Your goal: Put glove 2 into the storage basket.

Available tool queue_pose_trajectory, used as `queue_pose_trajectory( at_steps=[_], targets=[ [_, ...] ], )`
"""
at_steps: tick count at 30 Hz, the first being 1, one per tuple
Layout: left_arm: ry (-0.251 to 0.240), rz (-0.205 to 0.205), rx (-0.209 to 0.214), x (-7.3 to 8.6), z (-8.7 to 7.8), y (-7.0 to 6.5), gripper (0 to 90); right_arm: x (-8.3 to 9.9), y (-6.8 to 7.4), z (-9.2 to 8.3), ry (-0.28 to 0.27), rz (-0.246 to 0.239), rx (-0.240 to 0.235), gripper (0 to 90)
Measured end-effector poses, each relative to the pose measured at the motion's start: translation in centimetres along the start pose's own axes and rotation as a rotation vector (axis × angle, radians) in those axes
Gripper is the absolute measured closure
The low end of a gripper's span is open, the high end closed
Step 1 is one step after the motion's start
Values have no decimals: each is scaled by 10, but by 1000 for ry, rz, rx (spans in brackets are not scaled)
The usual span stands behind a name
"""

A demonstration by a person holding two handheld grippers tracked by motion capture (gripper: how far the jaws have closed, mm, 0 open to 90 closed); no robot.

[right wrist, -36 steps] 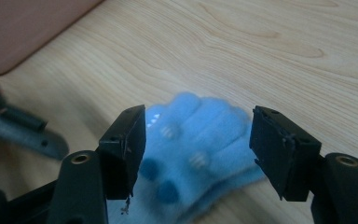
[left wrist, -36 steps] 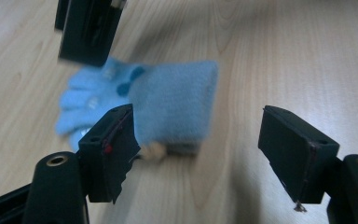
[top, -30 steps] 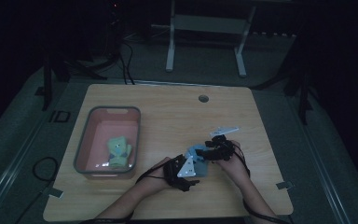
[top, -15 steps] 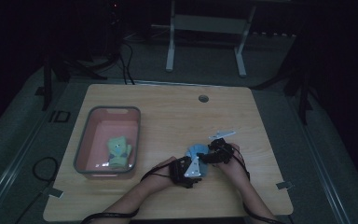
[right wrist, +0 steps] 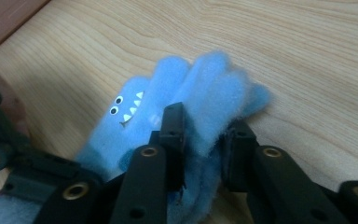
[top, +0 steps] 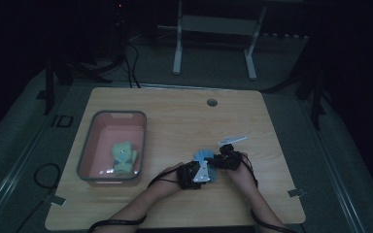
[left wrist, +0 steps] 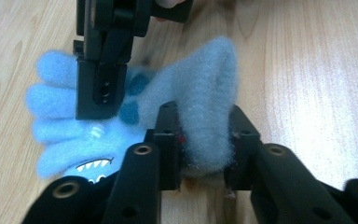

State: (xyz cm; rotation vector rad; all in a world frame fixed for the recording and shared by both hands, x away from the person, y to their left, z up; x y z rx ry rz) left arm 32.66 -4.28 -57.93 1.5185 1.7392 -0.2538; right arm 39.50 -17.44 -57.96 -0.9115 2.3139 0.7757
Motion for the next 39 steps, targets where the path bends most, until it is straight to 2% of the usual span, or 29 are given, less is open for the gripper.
queue_pose_trajectory(
  at_steps=[2,6,10,17,26,39],
  targets=[
    [6,-16,12,-1,-2,2,753,-1,0,-1,-8,15,-14,772],
    [12,-15,12,-3,-11,5,763,-5,2,-6,-41,41,-51,787],
    [24,4,10,-9,-23,9,764,-13,8,-10,-49,37,-68,791],
    [43,13,11,-17,-46,19,762,-30,20,-19,-75,15,-98,793],
    [69,18,-23,-17,-76,31,762,-56,39,-24,-100,-10,-132,794],
    [88,-22,-75,-4,-119,47,762,-97,72,-14,-102,-75,-164,795]
  ],
)
Point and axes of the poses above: each handheld gripper's, and its own axes: z roughly forward along the jaws, x roughly out of its underside, y roughly to its left, the point moved 4 cm from there along z, roughly forward along the jaws, and after that the axes turned 6 degrees about -x, right-handed, at the moved point
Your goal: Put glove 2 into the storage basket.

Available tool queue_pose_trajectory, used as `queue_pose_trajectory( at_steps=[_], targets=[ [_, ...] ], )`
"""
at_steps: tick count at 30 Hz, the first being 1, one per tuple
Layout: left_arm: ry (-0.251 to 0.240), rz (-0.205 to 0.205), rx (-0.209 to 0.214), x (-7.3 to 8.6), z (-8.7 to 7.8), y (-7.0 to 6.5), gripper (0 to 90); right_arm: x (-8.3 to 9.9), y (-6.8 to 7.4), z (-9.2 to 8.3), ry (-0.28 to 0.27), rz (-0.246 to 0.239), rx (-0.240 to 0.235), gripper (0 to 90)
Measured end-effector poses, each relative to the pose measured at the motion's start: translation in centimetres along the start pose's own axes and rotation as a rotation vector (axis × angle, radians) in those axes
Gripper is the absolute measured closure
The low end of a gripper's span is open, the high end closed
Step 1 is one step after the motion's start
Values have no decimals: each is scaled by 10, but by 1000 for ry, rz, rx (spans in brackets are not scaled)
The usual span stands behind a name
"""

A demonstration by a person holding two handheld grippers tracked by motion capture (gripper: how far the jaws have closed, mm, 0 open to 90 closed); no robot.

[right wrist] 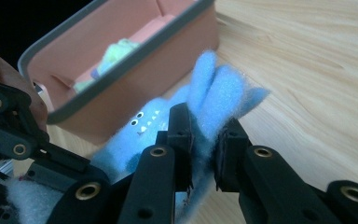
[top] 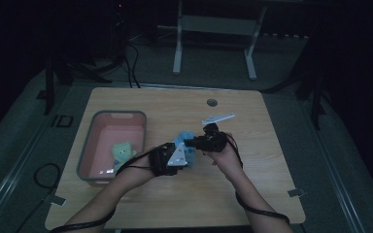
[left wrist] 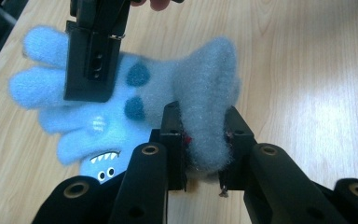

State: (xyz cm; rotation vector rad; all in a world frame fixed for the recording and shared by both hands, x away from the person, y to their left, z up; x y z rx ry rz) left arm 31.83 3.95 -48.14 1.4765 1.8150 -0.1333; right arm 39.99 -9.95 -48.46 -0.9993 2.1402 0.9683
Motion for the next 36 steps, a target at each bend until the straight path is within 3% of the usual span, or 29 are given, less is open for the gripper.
queue_pose_trajectory(
  at_steps=[23,36],
  targets=[
    [81,-79,-75,53,-51,28,762,-58,43,66,29,-85,-79,797],
    [130,-126,-105,96,-74,35,761,-78,70,115,65,-124,-126,797]
  ],
)
Point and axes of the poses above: each handheld gripper's, and its own axes: z roughly forward along the jaws, x roughly out of its underside, y roughly to its left, the point moved 4 cm from there along z, roughly forward along the jaws, and after that the axes turned 6 degrees about -x, right-handed, at the moved point
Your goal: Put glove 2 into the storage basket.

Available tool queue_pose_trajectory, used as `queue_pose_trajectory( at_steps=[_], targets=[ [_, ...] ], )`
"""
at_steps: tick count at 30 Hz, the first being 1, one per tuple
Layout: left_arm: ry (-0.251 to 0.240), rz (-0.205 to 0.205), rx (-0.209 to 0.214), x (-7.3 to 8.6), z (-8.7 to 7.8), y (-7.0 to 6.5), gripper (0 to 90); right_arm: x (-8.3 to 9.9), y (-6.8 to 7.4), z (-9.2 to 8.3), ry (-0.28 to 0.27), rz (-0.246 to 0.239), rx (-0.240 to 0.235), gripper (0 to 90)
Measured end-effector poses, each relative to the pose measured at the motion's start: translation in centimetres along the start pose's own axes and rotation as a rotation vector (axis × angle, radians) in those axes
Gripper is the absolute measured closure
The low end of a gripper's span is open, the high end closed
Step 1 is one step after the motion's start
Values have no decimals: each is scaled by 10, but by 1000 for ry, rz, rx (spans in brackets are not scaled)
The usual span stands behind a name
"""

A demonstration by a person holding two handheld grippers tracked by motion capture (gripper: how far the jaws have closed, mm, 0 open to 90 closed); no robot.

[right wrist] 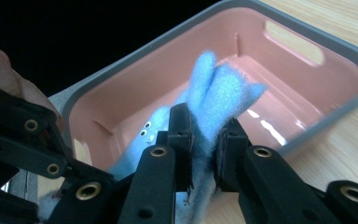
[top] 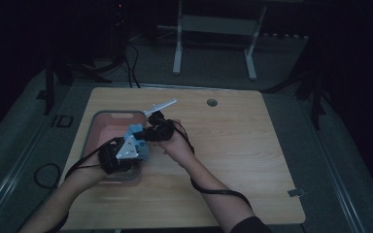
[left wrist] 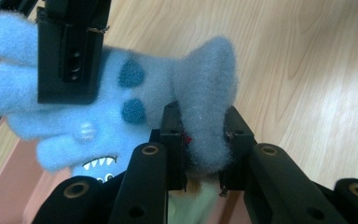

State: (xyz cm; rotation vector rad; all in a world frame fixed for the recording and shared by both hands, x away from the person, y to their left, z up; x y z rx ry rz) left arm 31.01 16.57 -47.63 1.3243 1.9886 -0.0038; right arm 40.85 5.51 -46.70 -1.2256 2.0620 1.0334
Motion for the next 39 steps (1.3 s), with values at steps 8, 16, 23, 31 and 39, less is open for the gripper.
queue_pose_trajectory(
  at_steps=[8,16,23,31,39],
  targets=[
    [55,-29,1,32,-5,8,762,-7,7,38,-11,12,-46,799],
    [77,-57,36,48,4,6,761,2,3,54,33,24,-48,799],
    [119,-60,55,54,17,4,761,12,-5,64,88,21,-11,797],
    [153,-88,97,58,27,4,746,16,-7,74,155,-5,19,750],
    [156,-114,87,57,28,5,599,12,-10,72,147,-7,20,502]
  ],
)
Point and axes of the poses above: each handheld gripper's, and its own axes: z roughly forward along the jaws, x roughly out of its underside, y roughly to its left, the point moved 4 cm from there along z, roughly forward along the jaws, and after that the axes turned 6 degrees about -x, right-handed, at the moved point
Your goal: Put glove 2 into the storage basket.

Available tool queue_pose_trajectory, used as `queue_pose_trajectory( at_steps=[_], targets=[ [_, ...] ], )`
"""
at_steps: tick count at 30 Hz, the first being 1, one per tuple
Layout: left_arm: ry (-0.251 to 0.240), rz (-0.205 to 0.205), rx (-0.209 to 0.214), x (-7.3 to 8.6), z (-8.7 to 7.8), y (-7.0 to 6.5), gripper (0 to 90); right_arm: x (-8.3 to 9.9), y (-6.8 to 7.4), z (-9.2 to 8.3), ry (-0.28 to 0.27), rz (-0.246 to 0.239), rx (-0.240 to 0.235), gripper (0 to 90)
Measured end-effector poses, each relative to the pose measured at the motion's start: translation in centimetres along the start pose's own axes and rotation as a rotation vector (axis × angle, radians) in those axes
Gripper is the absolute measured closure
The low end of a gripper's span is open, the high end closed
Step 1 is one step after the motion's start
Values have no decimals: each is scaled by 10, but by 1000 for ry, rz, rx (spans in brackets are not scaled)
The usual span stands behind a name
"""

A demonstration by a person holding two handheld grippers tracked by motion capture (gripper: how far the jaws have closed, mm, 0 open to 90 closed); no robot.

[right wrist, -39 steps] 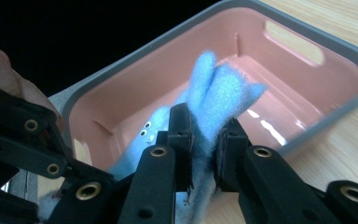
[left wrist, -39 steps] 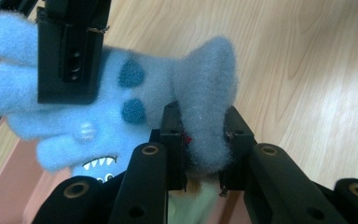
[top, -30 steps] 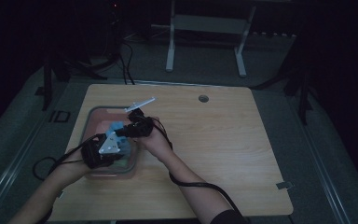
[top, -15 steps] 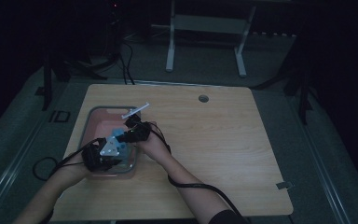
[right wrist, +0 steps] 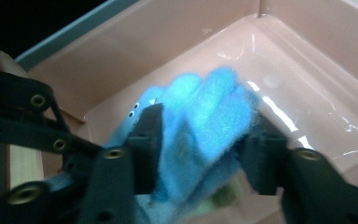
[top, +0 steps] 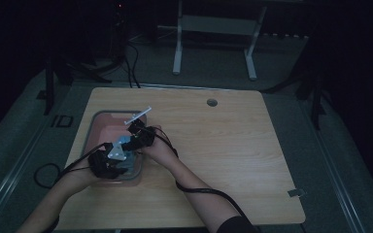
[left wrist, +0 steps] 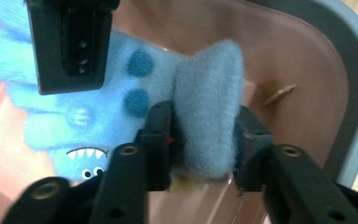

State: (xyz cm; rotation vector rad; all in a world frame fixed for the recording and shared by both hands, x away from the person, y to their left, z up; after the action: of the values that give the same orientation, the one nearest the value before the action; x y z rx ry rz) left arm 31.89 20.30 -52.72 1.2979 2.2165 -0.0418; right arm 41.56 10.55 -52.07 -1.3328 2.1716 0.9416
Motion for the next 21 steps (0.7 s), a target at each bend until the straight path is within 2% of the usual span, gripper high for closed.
queue_pose_trajectory(
  at_steps=[3,4,6,9,12,17,19,21],
  targets=[
    [-10,-28,-24,1,-2,1,473,-3,-1,-6,-24,-5,1,384],
    [-17,-51,-37,0,-3,2,437,-4,-1,-9,-31,-12,6,359],
    [-25,-82,-44,1,-5,5,309,-6,-1,-15,-53,-13,12,300],
    [-24,-123,-59,1,-9,9,168,-9,-2,-25,-84,-4,-2,226],
    [-52,-157,-83,-1,-15,13,122,-9,-1,-35,-98,-17,-21,186],
    [-139,-237,-145,-9,-27,21,46,-4,1,-49,-119,-35,-43,158],
    [-170,-245,-148,-14,-29,21,32,0,2,-54,-125,-52,-31,157],
    [-196,-235,-149,-19,-31,18,32,4,2,-61,-127,-57,-24,157]
  ],
)
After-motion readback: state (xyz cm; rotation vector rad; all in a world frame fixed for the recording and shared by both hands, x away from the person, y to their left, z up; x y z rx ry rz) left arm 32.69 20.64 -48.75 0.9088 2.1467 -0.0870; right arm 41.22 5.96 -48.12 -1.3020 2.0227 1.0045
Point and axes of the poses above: each handheld gripper's, and its own axes: z roughly forward along the jaws, x roughly out of its underside, y roughly to its left, the point moved 4 cm from there along z, roughly forward along the jaws, and after that the axes turned 6 degrees about -x, right-handed, at the moved point
